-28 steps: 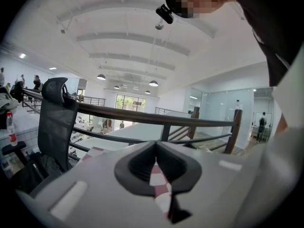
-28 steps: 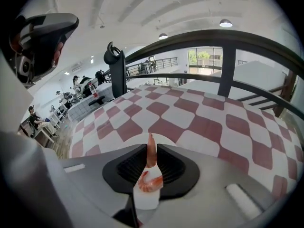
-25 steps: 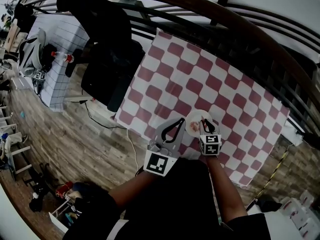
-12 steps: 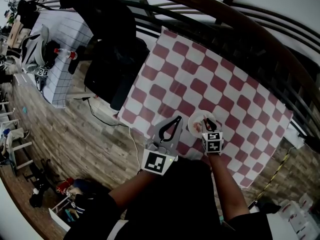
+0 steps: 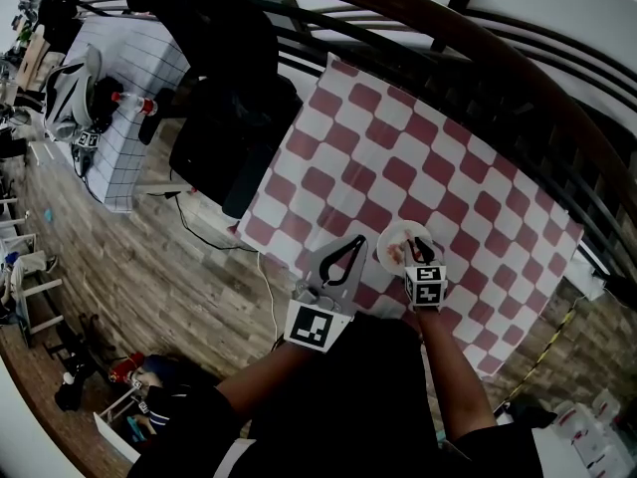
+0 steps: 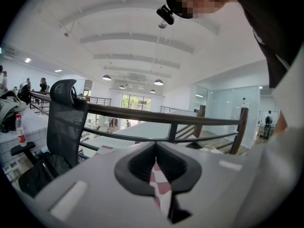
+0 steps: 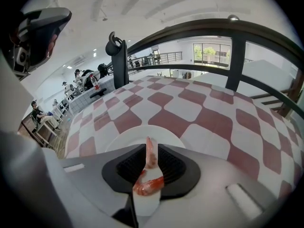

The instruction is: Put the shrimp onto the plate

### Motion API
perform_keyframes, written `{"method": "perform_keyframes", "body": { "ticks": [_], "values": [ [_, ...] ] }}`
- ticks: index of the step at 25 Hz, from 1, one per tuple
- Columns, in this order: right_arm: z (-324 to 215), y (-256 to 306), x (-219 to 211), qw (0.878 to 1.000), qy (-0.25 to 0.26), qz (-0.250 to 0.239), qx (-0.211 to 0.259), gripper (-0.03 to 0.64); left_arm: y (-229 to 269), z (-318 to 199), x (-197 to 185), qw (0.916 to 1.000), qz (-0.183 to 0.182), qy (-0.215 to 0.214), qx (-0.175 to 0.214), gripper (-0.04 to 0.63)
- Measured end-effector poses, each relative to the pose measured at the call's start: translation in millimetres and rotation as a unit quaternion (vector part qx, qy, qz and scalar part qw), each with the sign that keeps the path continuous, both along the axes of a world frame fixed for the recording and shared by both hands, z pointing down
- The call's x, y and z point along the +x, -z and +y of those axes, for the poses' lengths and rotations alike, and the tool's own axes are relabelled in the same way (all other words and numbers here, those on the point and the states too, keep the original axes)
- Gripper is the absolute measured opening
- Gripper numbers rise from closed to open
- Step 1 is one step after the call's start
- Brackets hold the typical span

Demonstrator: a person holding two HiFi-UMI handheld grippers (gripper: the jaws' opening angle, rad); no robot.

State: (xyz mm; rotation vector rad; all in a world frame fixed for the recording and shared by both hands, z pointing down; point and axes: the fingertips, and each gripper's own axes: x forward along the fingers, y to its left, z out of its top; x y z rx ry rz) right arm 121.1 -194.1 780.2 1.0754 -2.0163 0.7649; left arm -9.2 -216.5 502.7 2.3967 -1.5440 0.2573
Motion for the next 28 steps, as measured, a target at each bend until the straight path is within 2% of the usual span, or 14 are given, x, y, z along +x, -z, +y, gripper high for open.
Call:
{"method": "perform_keyframes", "body": {
  "ticks": [12,18,24,28],
  "values": [
    [-3,39,1,0.999,-0.017,-0.015,0.035,0.075,11,13,5,0.9998,0.005,-0.016,0.011,0.008],
    [1,79,-5,0.997,-0.021,-0.035,0.068,0.071,21,22,7,0.9994,0.011,-0.024,0.022,0.008],
    [5,137,-10,0.989,-0.047,-0.061,0.123,0.041,35,35,7,0.9983,0.019,-0.039,0.038,0.008],
    [14,184,-8,0.978,-0.089,-0.093,0.163,0.0,43,46,9,0.9967,0.02,-0.06,0.052,0.008]
  ]
}}
